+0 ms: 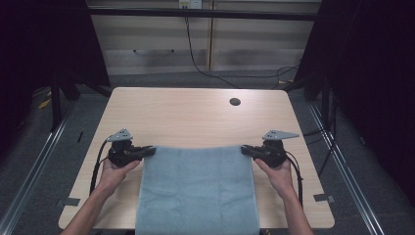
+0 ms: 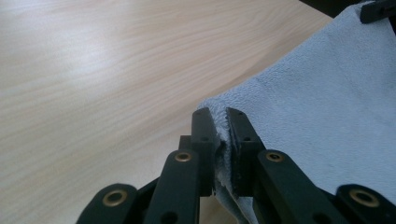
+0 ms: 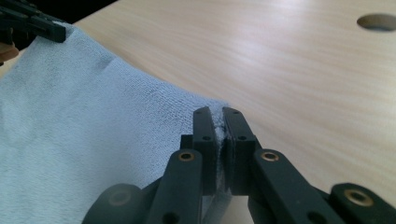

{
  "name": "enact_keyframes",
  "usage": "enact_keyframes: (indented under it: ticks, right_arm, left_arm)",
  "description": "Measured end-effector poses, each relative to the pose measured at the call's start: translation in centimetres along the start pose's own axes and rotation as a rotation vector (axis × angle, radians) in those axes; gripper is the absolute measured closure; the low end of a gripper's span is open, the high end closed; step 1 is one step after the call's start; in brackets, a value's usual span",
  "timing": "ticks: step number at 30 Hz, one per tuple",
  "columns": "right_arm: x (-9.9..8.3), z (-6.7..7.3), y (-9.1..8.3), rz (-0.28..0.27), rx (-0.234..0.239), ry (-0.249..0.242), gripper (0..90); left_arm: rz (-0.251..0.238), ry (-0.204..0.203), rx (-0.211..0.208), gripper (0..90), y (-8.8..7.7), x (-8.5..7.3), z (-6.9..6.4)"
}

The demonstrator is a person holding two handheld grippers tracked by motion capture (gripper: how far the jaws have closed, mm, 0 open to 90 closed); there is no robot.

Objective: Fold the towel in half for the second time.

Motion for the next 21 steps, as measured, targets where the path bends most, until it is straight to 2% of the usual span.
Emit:
enact_keyframes:
  ticks: [8, 13, 16, 21]
  right_arm:
    - [4.7, -0.8, -0.2, -0.056, -0.012, -0.037, 85.7]
    - [7.3, -1.6, -0.1, -0.102, -0.026, -0.030, 85.7]
    - [8.5, -2.1, 0.4, -0.098, -0.042, -0.042, 85.7]
    - [10.9, -3.0, 1.4, -0.105, -0.069, -0.056, 85.8]
  left_arm:
    - [-0.076, 0.003, 0.023, 82.9, -0.1, 4.8, 0.7]
    - [-0.103, 0.006, 0.042, 82.9, 0.4, 7.4, 1.4]
    - [-0.103, 0.021, 0.058, 82.9, 0.9, 9.0, 2.1]
    - [-0.151, 0.030, 0.087, 82.9, 1.0, 11.3, 3.0]
Point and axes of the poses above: each handheld gripper's, and its own axes: y roughly forward along the jaws, x roughly out of its top, z roughly to its left, the point moved 6 cm from there along y, roughly forward along the jaws, and after that the axes turned 13 degrees about -z, right-handed, at the moved point
